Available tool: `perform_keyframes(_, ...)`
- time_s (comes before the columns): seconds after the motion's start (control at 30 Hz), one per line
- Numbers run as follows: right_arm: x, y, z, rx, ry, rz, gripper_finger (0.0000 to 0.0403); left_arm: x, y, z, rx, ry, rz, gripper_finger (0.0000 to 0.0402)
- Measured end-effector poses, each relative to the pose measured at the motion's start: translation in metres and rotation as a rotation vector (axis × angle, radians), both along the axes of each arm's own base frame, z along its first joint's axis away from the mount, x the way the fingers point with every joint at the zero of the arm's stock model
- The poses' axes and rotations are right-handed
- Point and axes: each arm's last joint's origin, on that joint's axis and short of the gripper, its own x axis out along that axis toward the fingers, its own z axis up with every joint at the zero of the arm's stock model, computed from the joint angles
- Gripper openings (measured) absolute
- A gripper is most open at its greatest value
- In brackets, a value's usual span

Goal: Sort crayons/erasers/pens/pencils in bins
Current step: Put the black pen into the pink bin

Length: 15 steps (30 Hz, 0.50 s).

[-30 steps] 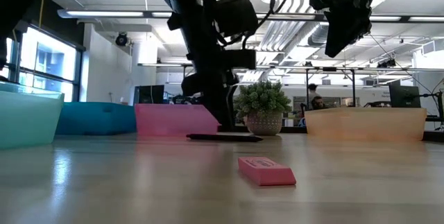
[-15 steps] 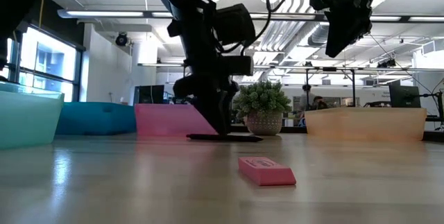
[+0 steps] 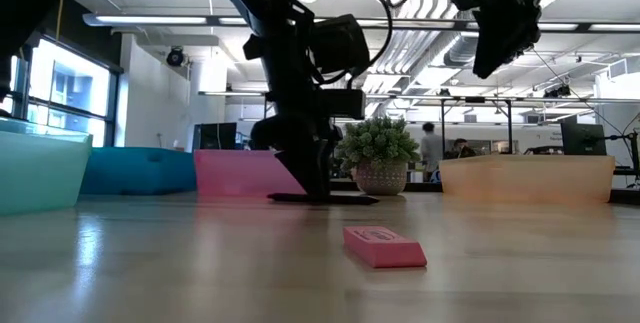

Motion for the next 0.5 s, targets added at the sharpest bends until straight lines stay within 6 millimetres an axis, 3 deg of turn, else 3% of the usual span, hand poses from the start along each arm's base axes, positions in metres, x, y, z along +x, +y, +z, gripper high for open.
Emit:
perform_keyframes(0.27, -0.018, 0.0, 0.031, -0.021, -0.105, -0.053, 0.0099, -0.001, -0.001, -0.001, -0.003, 0.01, -0.001, 0.0014)
perform_keyframes(0.5, -0.024, 0.0, 0.049, -0.031, -0.159, -0.037, 0.0099, -0.001, -0.001, -0.002, -0.029, 0.006, 0.025, 0.0017)
